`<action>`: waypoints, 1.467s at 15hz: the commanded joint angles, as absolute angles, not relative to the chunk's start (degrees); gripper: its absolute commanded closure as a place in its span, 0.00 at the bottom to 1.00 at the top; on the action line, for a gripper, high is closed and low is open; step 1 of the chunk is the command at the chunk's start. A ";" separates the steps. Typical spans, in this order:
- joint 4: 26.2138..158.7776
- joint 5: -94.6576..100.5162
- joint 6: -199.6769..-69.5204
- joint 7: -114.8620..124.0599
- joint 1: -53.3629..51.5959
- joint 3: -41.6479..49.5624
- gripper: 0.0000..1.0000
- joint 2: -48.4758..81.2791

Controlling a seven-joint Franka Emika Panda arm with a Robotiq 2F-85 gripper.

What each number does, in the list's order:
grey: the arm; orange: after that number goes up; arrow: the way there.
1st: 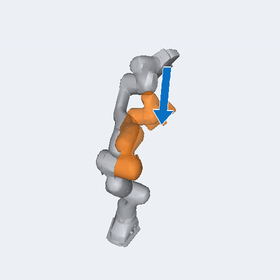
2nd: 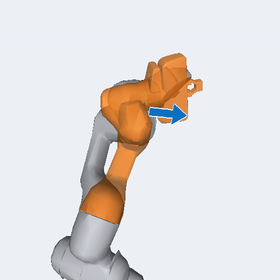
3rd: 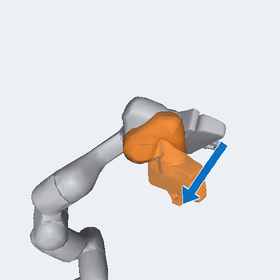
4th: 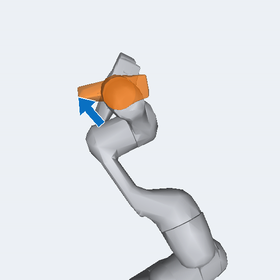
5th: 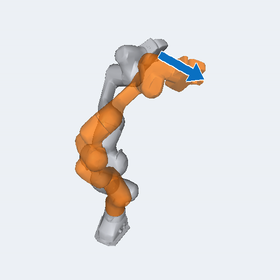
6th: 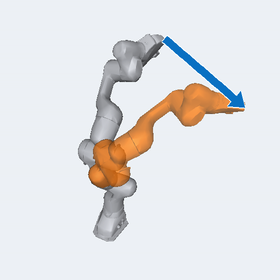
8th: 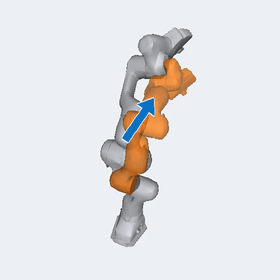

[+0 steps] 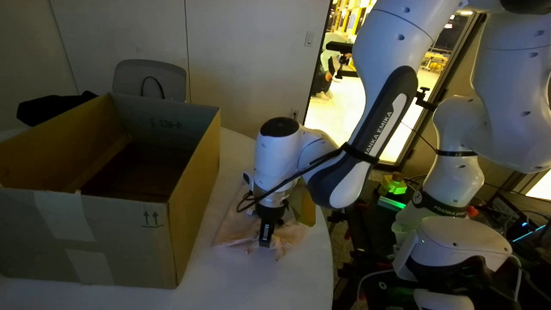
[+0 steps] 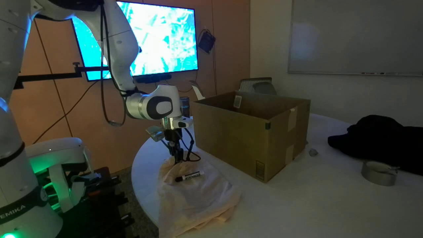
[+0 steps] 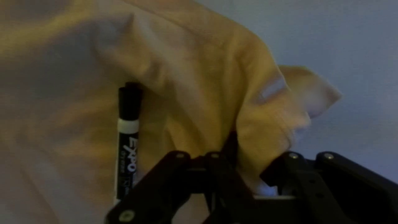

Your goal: Put the marker on the towel, fold the towel then put it in the box

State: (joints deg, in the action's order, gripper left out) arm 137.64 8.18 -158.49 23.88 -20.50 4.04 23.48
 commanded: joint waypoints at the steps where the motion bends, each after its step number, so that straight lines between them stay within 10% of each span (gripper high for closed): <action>1: 142.43 10.10 -159.68 24.97 -19.57 6.25 0.96 17.16; 14: 141.33 14.36 -158.67 25.40 -12.42 12.35 0.95 20.17; 15: 141.32 14.05 -159.11 25.48 -12.11 12.40 0.62 20.69; 22: 143.07 13.14 -162.17 21.96 -7.28 13.41 0.17 20.08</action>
State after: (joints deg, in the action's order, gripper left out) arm 142.17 13.60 -159.58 24.64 -9.31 12.61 20.94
